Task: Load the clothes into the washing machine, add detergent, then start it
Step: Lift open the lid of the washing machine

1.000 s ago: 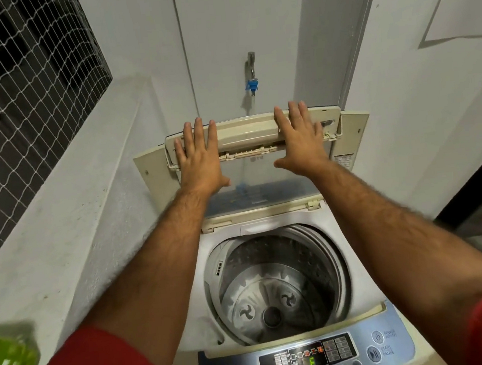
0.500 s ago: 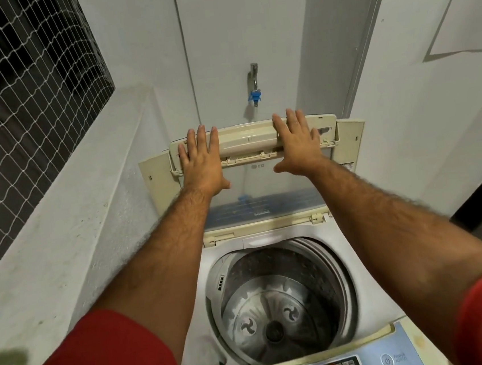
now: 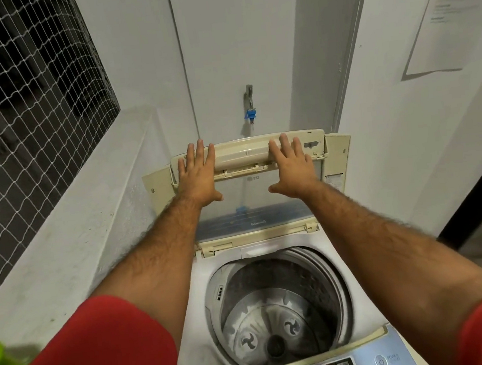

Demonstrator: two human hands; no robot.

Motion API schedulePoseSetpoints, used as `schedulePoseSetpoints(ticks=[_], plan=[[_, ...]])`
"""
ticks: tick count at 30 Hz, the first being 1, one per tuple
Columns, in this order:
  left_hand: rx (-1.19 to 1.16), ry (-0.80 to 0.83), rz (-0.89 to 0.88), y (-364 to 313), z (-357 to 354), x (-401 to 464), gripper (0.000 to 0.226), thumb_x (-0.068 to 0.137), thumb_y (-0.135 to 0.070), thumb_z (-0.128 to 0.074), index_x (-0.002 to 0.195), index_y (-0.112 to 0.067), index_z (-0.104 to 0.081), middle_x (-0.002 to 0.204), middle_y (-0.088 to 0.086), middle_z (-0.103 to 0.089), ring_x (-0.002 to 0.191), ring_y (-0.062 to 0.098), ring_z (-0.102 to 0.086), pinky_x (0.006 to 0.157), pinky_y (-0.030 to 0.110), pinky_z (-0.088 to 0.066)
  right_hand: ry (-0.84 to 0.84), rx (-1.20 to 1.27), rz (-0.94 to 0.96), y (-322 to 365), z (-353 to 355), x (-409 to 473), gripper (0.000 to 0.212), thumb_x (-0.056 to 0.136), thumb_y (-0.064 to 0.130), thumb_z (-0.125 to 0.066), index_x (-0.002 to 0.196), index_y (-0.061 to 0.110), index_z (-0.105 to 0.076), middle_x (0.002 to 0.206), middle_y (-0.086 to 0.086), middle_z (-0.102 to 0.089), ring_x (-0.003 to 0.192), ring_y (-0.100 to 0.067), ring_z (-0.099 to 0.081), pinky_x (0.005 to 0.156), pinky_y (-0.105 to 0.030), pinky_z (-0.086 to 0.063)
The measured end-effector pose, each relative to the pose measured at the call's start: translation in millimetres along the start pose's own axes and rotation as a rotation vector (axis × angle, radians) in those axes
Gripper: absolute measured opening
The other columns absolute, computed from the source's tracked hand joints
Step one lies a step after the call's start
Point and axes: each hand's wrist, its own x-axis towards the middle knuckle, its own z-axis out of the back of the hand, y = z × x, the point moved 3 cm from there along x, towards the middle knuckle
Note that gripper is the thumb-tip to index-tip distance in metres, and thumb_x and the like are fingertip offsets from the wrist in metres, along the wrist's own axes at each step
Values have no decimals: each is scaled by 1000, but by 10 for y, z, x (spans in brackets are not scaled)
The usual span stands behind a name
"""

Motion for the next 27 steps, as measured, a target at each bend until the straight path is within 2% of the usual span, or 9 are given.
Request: schedulePoseSetpoints(ticks=[6,12,19,23,27], plan=[[49,-59,-52,35,4,-187,130,67,-46,-82,151,-16,12,159,10,21,145,30,20,117,46,6,-15,-9,21,-35,42,-148,109,80,40,-77,156,27,0,166,-3,9,151,-35,9,120,-60,-11],[35,-81,-30,8,-72,-344,127,69,-53,-77,151,-15,13,158,12,22,144,31,22,116,45,5,-2,-5,28,-48,71,-259,104,82,41,-75,156,26,-3,166,-4,9,151,-35,8,120,-58,-12],[-72,-5,-40,-97,-513,-708,120,74,-58,-70,151,-22,14,157,8,26,143,28,26,116,44,4,29,34,7,-130,-94,-540,106,85,45,-70,157,26,5,166,-2,11,152,-33,7,119,-54,-14],[-130,-15,-53,-234,-728,-947,108,79,-62,-62,152,-24,7,158,8,22,145,27,22,120,46,-1,72,50,-28,-241,-318,-823,103,85,53,-66,157,26,3,166,-4,6,152,-31,5,121,-50,-13],[-215,68,-81,-365,-1013,-1267,103,80,-62,-60,153,-24,2,159,9,18,146,26,19,118,44,0,117,108,-58,-371,-574,-1167,102,84,55,-66,157,28,0,166,-3,2,152,-30,2,121,-49,-13]])
